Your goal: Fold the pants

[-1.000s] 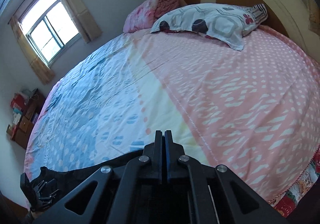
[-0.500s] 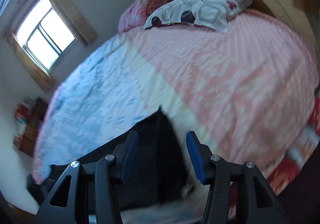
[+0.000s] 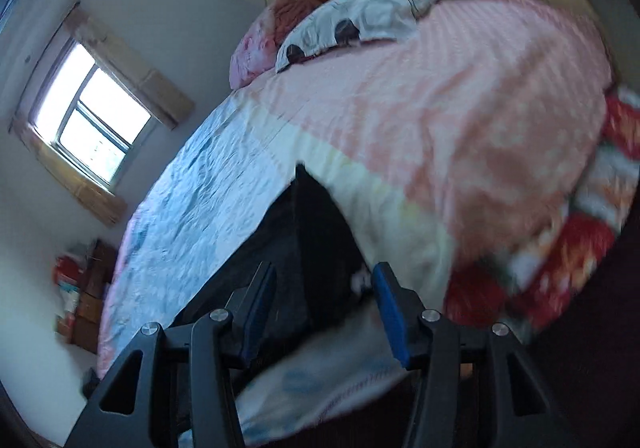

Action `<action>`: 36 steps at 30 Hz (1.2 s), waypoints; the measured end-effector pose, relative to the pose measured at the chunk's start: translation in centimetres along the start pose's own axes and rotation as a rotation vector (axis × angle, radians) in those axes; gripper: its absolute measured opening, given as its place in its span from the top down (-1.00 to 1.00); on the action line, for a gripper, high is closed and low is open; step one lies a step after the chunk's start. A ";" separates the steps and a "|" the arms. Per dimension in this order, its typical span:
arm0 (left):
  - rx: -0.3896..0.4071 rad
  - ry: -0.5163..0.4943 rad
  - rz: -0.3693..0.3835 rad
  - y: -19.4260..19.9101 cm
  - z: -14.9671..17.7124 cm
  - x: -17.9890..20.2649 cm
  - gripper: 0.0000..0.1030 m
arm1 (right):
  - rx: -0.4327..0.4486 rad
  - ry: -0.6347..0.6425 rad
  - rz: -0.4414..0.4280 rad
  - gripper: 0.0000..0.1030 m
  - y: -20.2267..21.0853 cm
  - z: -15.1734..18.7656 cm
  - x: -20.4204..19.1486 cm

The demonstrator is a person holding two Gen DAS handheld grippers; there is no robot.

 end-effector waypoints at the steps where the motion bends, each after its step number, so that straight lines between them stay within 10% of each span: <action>1: -0.007 -0.003 -0.003 -0.2 0.1 0.1 -0.45 | -0.018 -0.018 -0.009 -0.01 -0.2 0.5 0.0; 19: -0.006 -0.022 -0.015 -0.5 0.6 0.8 -0.54 | 0.044 -0.034 -0.150 0.00 -2.8 0.1 -1.4; 21: -0.006 -0.020 -0.011 -0.4 0.6 0.7 -0.54 | 0.064 -0.038 -0.113 0.63 -3.1 -0.4 -1.0; 24: 0.006 0.012 -0.008 0.2 0.5 0.1 -0.54 | 0.096 -0.015 -0.151 0.76 -2.1 -0.3 -2.3; 36: 0.112 0.162 -0.099 6.5 1.8 -6.8 -0.54 | -0.039 0.373 -0.334 0.77 -4.0 12.0 -22.4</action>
Point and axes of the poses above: each gripper's, at about its wrist camera, not at the fingertips, and y roughly against the way its jaws point, x to its right, z to its underside, the point moved 9 cm from there along -y, roughly the way its jaws point, and after that the axes turned 6 degrees about -y, right-handed, at the moved point
